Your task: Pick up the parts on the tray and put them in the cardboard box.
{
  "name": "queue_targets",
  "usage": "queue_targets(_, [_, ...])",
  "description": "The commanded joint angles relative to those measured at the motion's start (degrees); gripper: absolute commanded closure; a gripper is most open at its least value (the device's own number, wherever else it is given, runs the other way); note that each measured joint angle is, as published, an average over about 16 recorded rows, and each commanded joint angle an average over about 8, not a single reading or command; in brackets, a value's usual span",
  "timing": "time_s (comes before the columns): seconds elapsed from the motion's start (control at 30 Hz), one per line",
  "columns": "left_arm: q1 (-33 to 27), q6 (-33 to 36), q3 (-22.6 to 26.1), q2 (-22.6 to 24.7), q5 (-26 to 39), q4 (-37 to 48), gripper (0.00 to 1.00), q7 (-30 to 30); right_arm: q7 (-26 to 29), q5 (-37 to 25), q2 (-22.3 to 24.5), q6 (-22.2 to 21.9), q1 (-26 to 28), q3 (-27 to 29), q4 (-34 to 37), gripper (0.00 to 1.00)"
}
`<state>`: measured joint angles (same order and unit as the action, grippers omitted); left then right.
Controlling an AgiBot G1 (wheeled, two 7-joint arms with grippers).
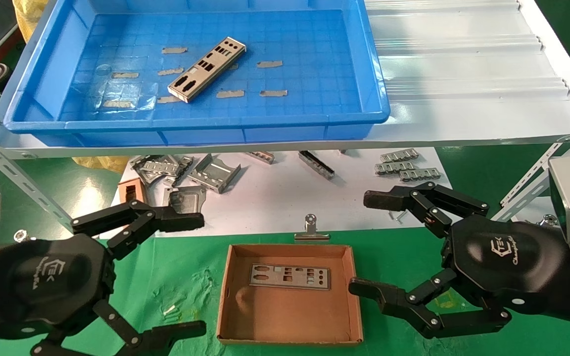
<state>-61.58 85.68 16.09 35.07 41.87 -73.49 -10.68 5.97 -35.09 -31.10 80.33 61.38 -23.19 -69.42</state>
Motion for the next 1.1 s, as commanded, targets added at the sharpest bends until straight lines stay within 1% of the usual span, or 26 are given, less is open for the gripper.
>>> queue_targets(0.03, [0.0,0.0,0.0,0.0,0.0,0.0,0.0,0.0,0.0,0.0,0.0,0.0,0.0,0.0,0.0,0.0])
queue_targets(1.1, [-0.1,0.0,0.1,0.1,0.0,0.1,0.0,0.0,0.0,0.0,0.0,0.0,0.0,0.0,0.0,0.0])
